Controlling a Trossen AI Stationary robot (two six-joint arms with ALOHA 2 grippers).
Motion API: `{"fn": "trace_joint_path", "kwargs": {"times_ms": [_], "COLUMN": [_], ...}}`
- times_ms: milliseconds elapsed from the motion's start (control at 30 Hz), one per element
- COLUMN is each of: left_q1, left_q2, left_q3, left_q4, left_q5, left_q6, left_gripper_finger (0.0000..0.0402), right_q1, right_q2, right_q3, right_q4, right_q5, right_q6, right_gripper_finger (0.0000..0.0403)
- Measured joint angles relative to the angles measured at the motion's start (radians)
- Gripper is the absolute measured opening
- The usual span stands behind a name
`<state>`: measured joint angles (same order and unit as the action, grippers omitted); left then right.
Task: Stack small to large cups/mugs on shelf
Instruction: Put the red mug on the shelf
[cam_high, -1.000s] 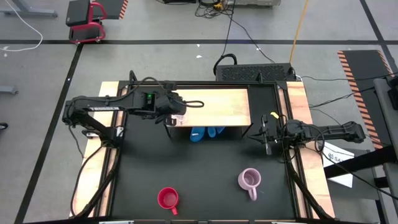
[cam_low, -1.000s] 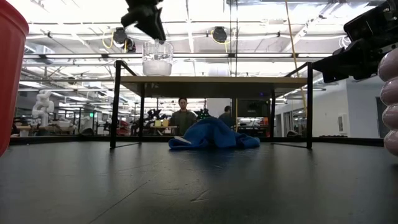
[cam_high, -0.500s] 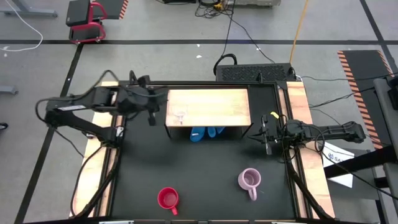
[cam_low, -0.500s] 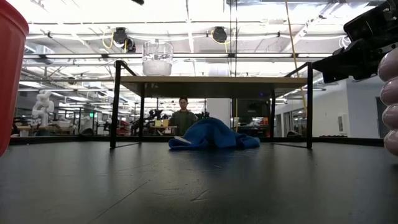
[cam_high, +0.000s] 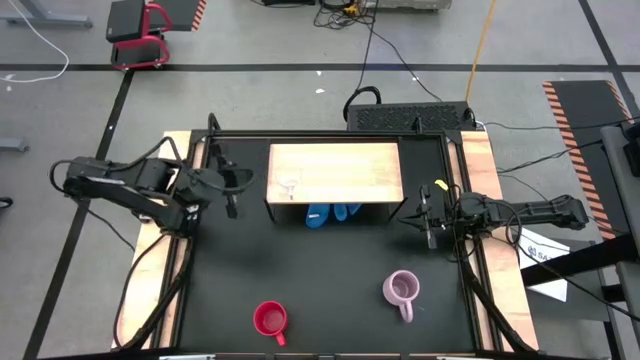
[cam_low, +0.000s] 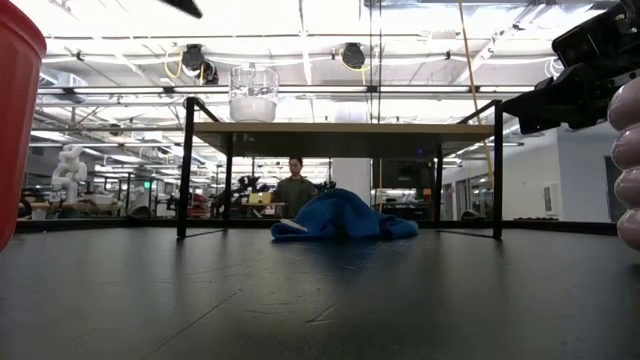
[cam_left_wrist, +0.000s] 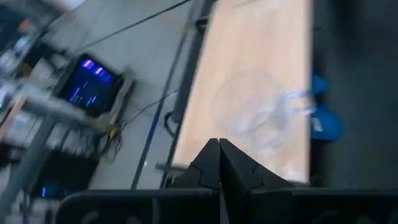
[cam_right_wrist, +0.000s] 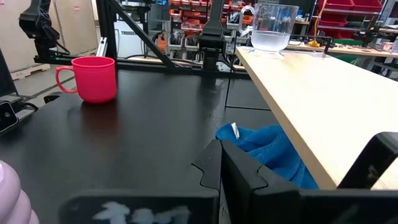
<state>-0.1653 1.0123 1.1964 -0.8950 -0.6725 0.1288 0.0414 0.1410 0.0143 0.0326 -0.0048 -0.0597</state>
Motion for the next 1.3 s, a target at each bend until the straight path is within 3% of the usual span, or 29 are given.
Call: {"fn": "trace_joint_path", "kwargs": {"times_ms": [100, 367, 667, 1100, 1300], "left_q1": [0.016, 0.043, 0.126, 0.131, 0.117], "left_q2": [-0.105, -0.354, -0.392, -0.595, -0.688], "left_q3": [-0.117, -0.46, -0.638, -0.975, -1.026], "left_q4": [0.156, 0.623, 0.816, 1.199, 1.231], "left_q5": [0.023, 0.247, 0.351, 0.397, 0.357], "left_q6": [-0.028, 0.048, 0.019, 0.054, 0.126], "left_gripper_finger": [0.0003, 0.0002, 0.0001, 0.0001, 0.0], "right_q1": [0.0, 0.0, 0.0, 0.0, 0.0], "right_q2": [0.0, 0.0, 0.0, 0.001, 0.0], "right_q3": [0.0, 0.0, 0.0, 0.0, 0.0], "right_q4": [0.0, 0.0, 0.005, 0.002, 0.003], "right_q5": [0.0, 0.0, 0.0, 0.0, 0.0], "right_q6": [0.0, 0.0, 0.012, 0.021, 0.02], "right_gripper_finger": [0.0, 0.0, 0.0, 0.0, 0.0]}}
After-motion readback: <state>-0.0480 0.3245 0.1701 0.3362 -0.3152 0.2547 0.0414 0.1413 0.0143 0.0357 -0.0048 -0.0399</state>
